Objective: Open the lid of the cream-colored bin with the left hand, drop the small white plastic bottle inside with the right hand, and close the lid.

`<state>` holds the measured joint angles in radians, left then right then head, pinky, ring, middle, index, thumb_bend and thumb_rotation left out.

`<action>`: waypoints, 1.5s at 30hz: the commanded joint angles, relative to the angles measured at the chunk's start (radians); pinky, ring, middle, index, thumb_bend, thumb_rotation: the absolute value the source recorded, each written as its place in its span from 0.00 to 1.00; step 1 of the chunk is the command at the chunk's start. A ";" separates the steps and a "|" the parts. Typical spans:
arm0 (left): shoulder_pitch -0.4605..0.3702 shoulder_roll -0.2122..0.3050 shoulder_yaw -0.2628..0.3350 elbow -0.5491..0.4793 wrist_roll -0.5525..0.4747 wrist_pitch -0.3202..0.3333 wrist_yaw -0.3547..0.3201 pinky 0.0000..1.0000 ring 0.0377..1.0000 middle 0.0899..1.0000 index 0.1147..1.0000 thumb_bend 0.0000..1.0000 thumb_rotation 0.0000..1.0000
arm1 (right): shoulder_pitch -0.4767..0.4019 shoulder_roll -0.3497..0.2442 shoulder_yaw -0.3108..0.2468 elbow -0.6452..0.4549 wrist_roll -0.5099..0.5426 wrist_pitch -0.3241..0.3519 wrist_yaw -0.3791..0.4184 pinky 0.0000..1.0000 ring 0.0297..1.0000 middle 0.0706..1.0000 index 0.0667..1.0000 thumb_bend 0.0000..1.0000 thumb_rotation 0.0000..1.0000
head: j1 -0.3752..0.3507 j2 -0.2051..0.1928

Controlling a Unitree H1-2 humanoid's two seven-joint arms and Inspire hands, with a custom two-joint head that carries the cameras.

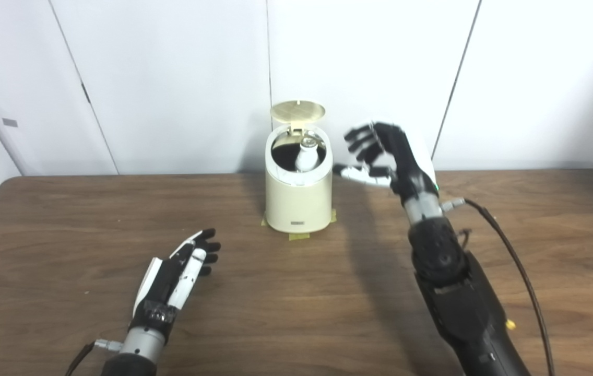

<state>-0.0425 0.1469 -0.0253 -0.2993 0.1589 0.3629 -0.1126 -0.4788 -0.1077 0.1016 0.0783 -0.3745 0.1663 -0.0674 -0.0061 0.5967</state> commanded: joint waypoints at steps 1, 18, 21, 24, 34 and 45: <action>-0.058 0.005 0.001 -0.007 0.000 -0.056 0.012 0.80 0.80 0.81 0.89 0.45 0.94 | -0.026 -0.012 -0.012 -0.074 0.030 0.026 0.036 0.52 0.58 0.53 0.47 0.52 0.08 | -0.003 -0.001; -0.273 0.012 -0.001 0.084 0.002 -0.042 0.008 0.80 0.82 0.83 0.88 0.42 0.94 | 0.278 0.029 -0.160 -0.279 0.364 0.052 0.124 0.81 0.90 0.91 0.87 0.43 0.77 | -0.010 -0.023; -0.297 0.011 0.005 0.109 -0.010 -0.054 0.008 0.80 0.82 0.84 0.88 0.41 0.92 | 0.309 0.053 -0.173 -0.304 0.387 0.068 0.107 0.81 0.89 0.90 0.87 0.45 0.79 | -0.013 -0.030; -0.330 0.009 0.011 0.143 -0.017 -0.067 0.011 0.79 0.82 0.85 0.88 0.41 0.90 | 0.348 0.084 -0.191 -0.334 0.421 0.070 0.088 0.81 0.89 0.90 0.87 0.44 0.77 | -0.008 -0.036; -0.440 -0.004 0.008 0.234 -0.024 -0.084 0.023 0.81 0.83 0.85 0.87 0.43 0.92 | 0.427 0.125 -0.224 -0.328 0.508 0.014 0.074 0.85 0.90 0.90 0.89 0.47 0.94 | 0.024 -0.074; -0.602 -0.003 -0.024 0.363 0.017 -0.112 0.052 0.79 0.82 0.84 0.85 0.52 0.89 | 0.440 0.130 -0.202 -0.287 0.509 -0.032 0.077 0.89 0.92 0.91 0.92 0.49 0.99 | 0.034 -0.123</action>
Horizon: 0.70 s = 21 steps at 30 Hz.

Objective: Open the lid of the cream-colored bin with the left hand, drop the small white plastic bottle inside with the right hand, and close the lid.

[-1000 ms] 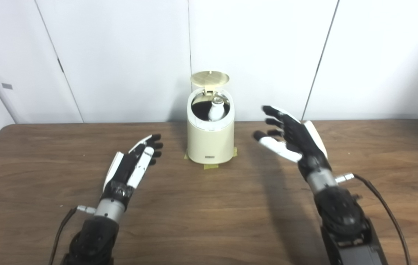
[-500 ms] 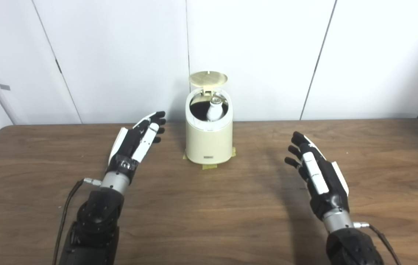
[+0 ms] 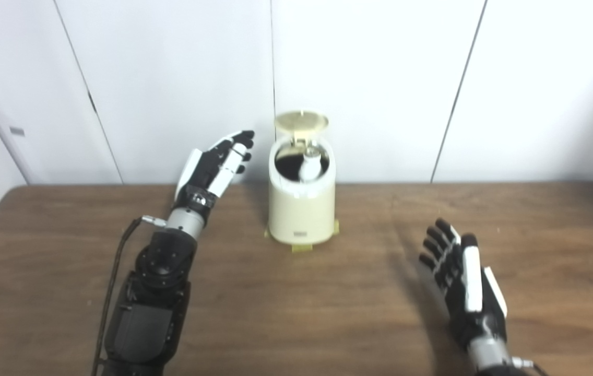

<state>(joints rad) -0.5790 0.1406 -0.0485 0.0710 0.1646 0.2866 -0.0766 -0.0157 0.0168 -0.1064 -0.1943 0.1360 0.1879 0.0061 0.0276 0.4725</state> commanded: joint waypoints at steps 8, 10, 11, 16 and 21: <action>-0.142 0.002 0.005 0.065 -0.003 -0.024 0.010 0.82 0.85 0.86 0.87 0.48 0.88 | -0.006 0.006 0.054 -0.005 -0.104 -0.091 -0.032 0.85 0.91 0.91 0.90 0.45 0.97 | -0.009 -0.008; -0.155 0.004 0.002 0.079 0.002 -0.026 0.012 0.83 0.84 0.85 0.86 0.49 0.88 | -0.002 0.010 0.059 -0.006 -0.108 -0.093 -0.038 0.85 0.91 0.91 0.90 0.46 0.96 | -0.010 -0.009; -0.165 0.006 -0.002 0.091 0.007 -0.035 0.014 0.83 0.84 0.85 0.86 0.49 0.88 | -0.001 0.012 0.062 -0.006 -0.109 -0.094 -0.040 0.85 0.91 0.91 0.90 0.46 0.96 | -0.012 -0.011; -0.199 0.012 -0.013 0.137 0.026 -0.056 0.022 0.83 0.84 0.84 0.83 0.51 0.91 | 0.002 0.013 0.075 0.007 -0.128 -0.114 -0.045 0.82 0.90 0.90 0.90 0.44 0.98 | -0.016 -0.016; -0.218 0.015 -0.022 0.159 0.039 -0.063 0.023 0.85 0.86 0.85 0.83 0.51 0.93 | -0.002 0.016 0.082 0.016 -0.139 -0.123 -0.052 0.79 0.87 0.88 0.89 0.45 0.99 | -0.019 -0.021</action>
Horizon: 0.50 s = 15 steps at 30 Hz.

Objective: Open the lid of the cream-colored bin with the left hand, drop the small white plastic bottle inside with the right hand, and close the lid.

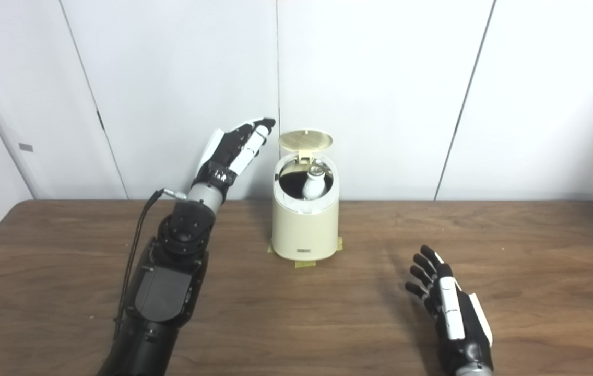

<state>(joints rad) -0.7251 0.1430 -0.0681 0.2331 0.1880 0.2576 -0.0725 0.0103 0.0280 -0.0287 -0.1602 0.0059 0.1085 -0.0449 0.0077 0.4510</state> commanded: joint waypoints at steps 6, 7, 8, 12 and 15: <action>-0.086 0.022 -0.032 -0.003 0.053 -0.050 0.008 0.89 0.89 0.86 0.84 0.52 0.98 | -0.027 0.003 0.015 -0.020 -0.025 -0.031 -0.005 0.78 0.85 0.86 0.88 0.49 0.98 | -0.001 -0.001; -0.088 0.026 -0.039 -0.004 0.060 -0.056 0.006 0.89 0.90 0.86 0.84 0.53 0.99 | -0.027 0.004 0.016 -0.021 -0.027 -0.028 -0.006 0.77 0.85 0.86 0.88 0.49 0.98 | -0.003 -0.001; -0.092 0.028 -0.045 -0.007 0.067 -0.056 0.005 0.89 0.91 0.86 0.85 0.53 1.00 | -0.026 0.004 0.017 -0.022 -0.031 -0.025 -0.007 0.77 0.85 0.86 0.88 0.49 0.98 | -0.003 -0.001; -0.103 0.028 -0.066 -0.022 0.093 -0.042 0.004 0.91 0.92 0.89 0.86 0.56 1.00 | -0.025 0.008 0.016 -0.021 -0.034 -0.026 -0.011 0.77 0.84 0.85 0.88 0.48 0.98 | -0.003 0.001; -0.111 0.033 -0.080 -0.015 0.106 -0.055 -0.005 0.92 0.92 0.88 0.84 0.57 1.00 | -0.026 0.007 0.016 -0.018 -0.037 -0.028 -0.011 0.77 0.85 0.86 0.88 0.48 0.98 | -0.003 0.000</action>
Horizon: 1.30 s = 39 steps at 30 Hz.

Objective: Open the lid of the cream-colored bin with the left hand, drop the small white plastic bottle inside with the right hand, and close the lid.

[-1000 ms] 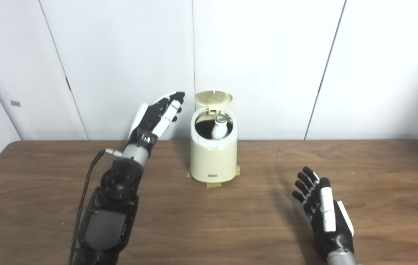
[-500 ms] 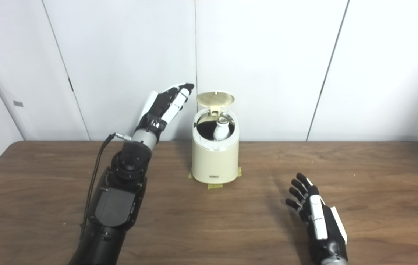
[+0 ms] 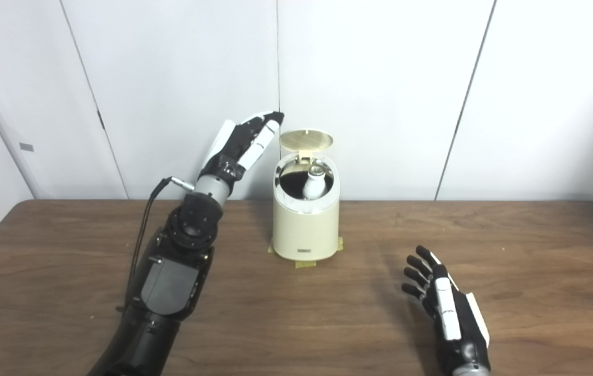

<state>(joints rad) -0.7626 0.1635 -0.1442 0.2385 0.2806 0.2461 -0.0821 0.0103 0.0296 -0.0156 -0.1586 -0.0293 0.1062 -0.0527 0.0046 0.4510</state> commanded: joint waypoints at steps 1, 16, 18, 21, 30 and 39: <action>-0.075 0.015 -0.008 -0.015 0.016 -0.052 0.003 0.91 0.91 0.87 0.82 0.58 1.00 | -0.026 0.005 0.004 -0.019 -0.005 -0.026 -0.003 0.77 0.85 0.86 0.89 0.47 0.98 | 0.000 0.000; -0.129 0.031 -0.028 0.039 0.006 -0.112 -0.053 0.93 0.89 0.83 0.78 0.54 1.00 | -0.019 -0.013 0.029 -0.007 -0.077 -0.037 -0.002 0.77 0.87 0.87 0.91 0.45 1.00 | -0.010 0.003; -0.131 0.027 -0.034 0.030 0.014 -0.109 -0.058 0.93 0.89 0.83 0.78 0.54 1.00 | -0.019 -0.013 0.031 -0.006 -0.076 -0.035 -0.001 0.78 0.88 0.88 0.91 0.45 1.00 | -0.010 0.003; -0.130 0.029 -0.063 0.003 0.053 -0.088 -0.066 0.91 0.88 0.82 0.76 0.55 1.00 | -0.017 -0.015 0.035 -0.005 -0.094 -0.028 -0.007 0.78 0.88 0.87 0.90 0.45 1.00 | -0.010 0.004; -0.145 0.067 -0.168 -0.010 0.217 -0.107 -0.086 0.80 0.88 0.85 0.74 0.59 1.00 | -0.012 -0.017 0.053 -0.018 -0.149 -0.020 -0.017 0.76 0.85 0.86 0.90 0.48 1.00 | -0.012 0.007; -0.158 0.110 -0.231 0.005 0.346 -0.189 -0.078 0.81 0.87 0.82 0.73 0.59 0.99 | -0.016 -0.017 0.059 -0.014 -0.175 -0.021 -0.024 0.73 0.84 0.85 0.90 0.48 1.00 | -0.013 0.010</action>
<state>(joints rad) -0.8506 0.2701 -0.3784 0.2590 0.6081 0.0875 -0.1726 0.0171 0.0136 0.0378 -0.1494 -0.1903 0.1061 -0.0720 -0.0077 0.4602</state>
